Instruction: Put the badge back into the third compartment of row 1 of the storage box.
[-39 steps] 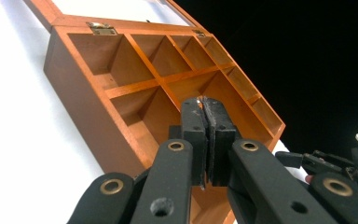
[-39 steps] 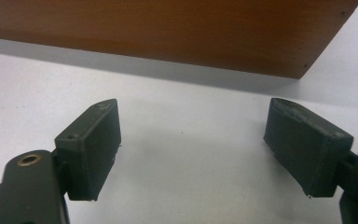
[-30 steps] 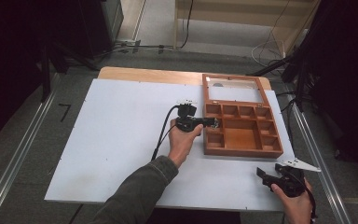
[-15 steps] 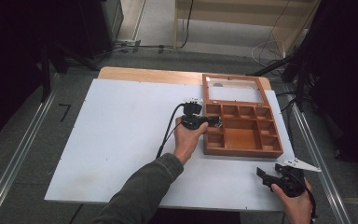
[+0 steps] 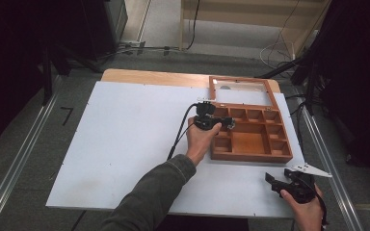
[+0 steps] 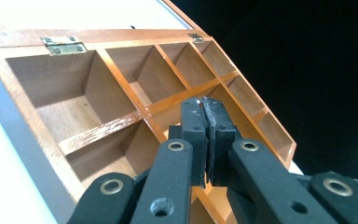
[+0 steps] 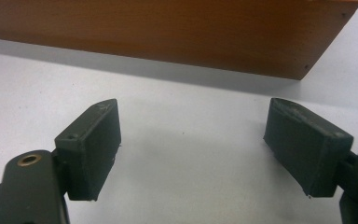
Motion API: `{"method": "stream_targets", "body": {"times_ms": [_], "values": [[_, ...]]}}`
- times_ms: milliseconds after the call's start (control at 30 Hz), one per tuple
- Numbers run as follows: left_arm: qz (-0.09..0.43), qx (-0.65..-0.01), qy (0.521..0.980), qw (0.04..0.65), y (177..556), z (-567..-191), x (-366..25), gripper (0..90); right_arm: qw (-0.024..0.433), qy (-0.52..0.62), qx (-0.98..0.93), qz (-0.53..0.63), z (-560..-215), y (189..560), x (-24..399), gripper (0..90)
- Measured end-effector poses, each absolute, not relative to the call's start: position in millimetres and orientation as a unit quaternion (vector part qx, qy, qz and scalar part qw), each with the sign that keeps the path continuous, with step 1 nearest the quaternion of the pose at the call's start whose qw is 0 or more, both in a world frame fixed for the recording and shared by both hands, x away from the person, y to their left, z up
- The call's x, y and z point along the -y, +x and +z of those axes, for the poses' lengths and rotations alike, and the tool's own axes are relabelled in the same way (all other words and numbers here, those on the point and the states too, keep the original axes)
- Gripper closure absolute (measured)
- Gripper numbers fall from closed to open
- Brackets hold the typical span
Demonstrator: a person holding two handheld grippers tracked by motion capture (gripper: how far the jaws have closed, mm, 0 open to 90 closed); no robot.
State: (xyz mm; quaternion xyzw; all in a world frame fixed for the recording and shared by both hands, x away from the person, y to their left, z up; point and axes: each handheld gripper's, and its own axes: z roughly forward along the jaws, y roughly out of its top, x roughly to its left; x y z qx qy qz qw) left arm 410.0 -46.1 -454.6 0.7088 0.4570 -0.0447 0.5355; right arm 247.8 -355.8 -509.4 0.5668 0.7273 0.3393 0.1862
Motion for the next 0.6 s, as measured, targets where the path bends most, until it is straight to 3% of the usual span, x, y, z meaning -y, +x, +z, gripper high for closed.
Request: {"method": "stream_targets", "body": {"times_ms": [600], "values": [[-0.043,-0.453,0.716,0.529,424,-454,65,89.4,0.183,0.569,-0.726,0.341,-510,248,356,16.9]]}}
